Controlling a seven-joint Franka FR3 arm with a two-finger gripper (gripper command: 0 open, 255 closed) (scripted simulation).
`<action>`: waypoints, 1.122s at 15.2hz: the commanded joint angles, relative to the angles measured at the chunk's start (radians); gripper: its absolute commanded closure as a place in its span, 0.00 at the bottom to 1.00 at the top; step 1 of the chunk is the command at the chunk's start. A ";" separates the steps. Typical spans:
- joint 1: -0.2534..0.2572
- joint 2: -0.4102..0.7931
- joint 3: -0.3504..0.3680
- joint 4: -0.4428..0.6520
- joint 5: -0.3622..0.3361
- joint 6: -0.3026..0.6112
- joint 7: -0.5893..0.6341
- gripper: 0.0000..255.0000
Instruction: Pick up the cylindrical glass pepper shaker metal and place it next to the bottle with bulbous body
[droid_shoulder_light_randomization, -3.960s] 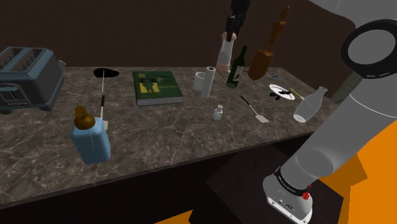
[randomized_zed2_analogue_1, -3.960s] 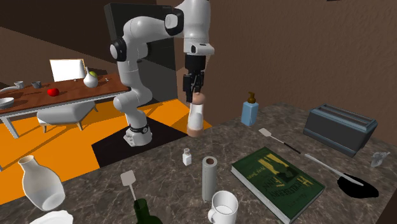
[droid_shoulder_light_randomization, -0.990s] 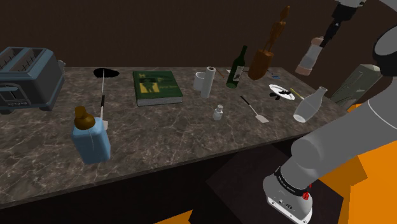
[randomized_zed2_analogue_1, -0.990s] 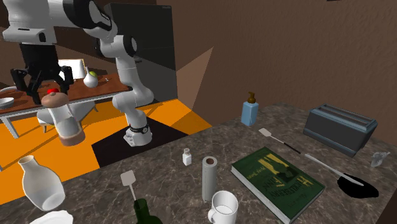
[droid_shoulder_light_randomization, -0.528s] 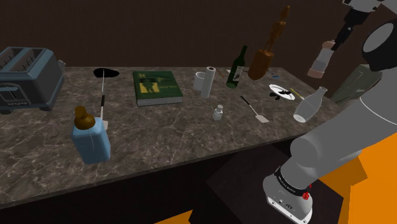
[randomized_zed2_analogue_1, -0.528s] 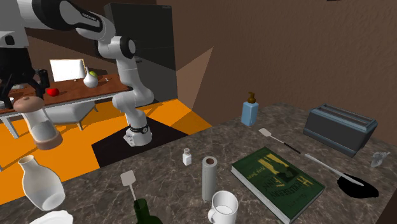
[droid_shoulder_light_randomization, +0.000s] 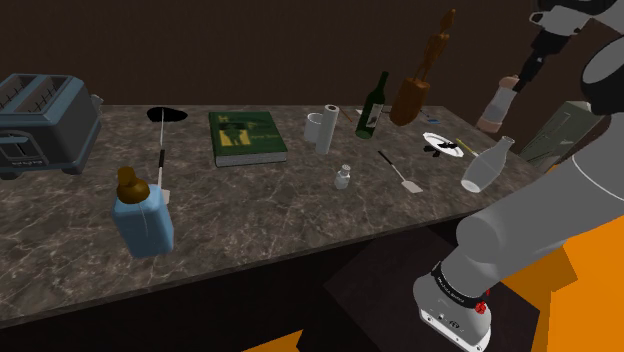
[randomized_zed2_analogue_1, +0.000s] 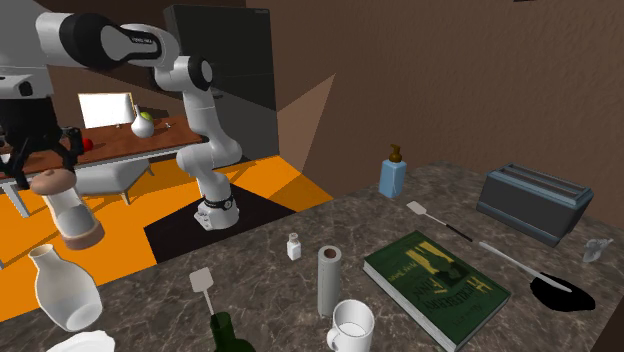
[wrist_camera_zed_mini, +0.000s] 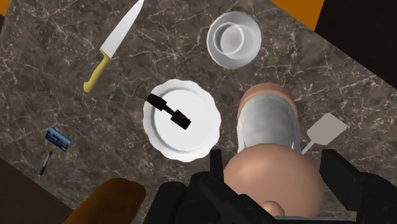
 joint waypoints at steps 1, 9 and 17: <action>0.000 -0.017 0.005 -0.045 -0.010 0.031 0.010 1.00; -0.004 -0.049 0.009 -0.183 -0.031 0.140 0.030 1.00; -0.009 -0.063 0.005 -0.303 -0.043 0.248 0.042 1.00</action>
